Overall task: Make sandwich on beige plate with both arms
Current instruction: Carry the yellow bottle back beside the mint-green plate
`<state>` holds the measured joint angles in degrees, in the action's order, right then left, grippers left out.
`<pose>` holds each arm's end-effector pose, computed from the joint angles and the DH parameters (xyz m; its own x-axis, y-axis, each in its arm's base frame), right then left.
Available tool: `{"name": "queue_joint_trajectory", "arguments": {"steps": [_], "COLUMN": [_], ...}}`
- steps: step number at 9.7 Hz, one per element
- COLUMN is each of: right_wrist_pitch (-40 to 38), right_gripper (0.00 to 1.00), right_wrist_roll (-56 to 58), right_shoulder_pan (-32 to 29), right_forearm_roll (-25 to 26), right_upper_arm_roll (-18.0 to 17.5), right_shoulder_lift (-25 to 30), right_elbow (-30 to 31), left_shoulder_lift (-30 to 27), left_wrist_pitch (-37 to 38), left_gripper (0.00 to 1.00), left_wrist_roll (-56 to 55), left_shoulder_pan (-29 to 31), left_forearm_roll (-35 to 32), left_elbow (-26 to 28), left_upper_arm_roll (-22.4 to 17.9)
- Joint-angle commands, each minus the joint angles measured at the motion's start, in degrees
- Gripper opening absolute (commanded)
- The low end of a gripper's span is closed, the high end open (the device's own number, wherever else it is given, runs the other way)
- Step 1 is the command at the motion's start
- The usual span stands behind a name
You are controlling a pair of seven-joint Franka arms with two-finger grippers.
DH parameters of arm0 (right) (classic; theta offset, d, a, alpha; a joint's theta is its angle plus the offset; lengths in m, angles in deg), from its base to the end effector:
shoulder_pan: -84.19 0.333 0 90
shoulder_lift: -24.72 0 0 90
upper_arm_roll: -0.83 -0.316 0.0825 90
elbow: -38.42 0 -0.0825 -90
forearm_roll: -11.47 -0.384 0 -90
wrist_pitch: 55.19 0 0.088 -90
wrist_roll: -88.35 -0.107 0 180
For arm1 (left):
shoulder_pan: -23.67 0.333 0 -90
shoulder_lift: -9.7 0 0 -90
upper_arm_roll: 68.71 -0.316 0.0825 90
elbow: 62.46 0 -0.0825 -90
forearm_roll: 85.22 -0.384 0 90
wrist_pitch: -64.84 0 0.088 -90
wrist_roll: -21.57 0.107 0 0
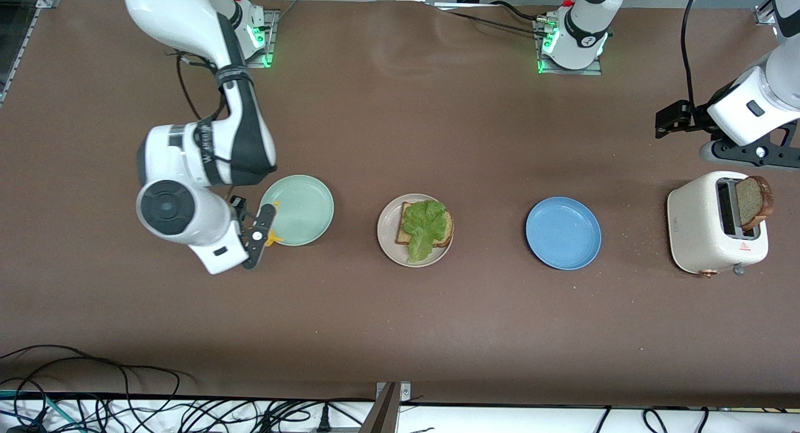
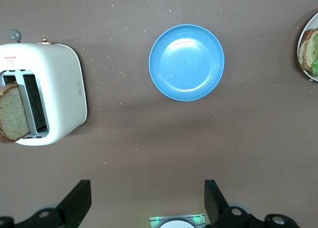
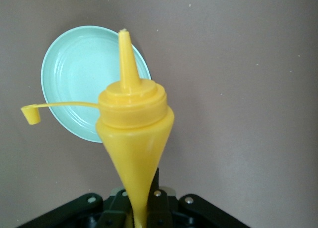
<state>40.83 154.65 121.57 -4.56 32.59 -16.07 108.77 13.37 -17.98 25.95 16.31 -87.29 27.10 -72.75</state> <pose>0.6871 0.1954 0.3778 0.2708 0.9521 -0.1420 0.9501 -0.2881 -0.1194 0.5570 -0.0293 0.5828 0.9748 -0.1278 -0.1830 -0.1349 -0.9905 -0.0267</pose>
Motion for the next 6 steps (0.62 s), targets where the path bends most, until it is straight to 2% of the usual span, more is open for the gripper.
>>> {"name": "queue_joint_trajectory", "arguments": {"steps": [1, 2, 5, 6], "right_wrist_pitch": [-0.8, -1.3, -9.1, -11.4], "right_gripper": [0.00, 0.00, 0.00, 0.00], "right_wrist_roll": [5.8, 9.1, 20.9, 24.3], "right_shoulder_pan": [-2.6, -5.1, -13.5, -15.9], "right_forearm_roll": [-7.1, -11.7, -26.9, -31.9], "right_upper_arm_roll": [0.6, 0.4, 0.2, 0.2], "right_shoulder_lift": [1.3, 2.1, 2.1, 2.1], "right_elbow": [-0.3, 0.2, 0.4, 2.3], "left_shoulder_lift": [-0.2, -0.2, -0.2, -0.2], "left_wrist_pitch": [0.6, 0.6, 0.7, 0.7], "left_gripper": [1.00, 1.00, 1.00, 1.00], "left_wrist_roll": [-0.2, -0.2, -0.2, -0.2], "left_shoulder_pan": [0.2, 0.2, 0.2, 0.2], "left_forearm_roll": [-1.4, -1.4, -1.4, -1.4], "left_elbow": [-0.4, -0.3, -0.4, -0.3], "left_upper_arm_roll": [0.3, 0.3, 0.3, 0.3]}}
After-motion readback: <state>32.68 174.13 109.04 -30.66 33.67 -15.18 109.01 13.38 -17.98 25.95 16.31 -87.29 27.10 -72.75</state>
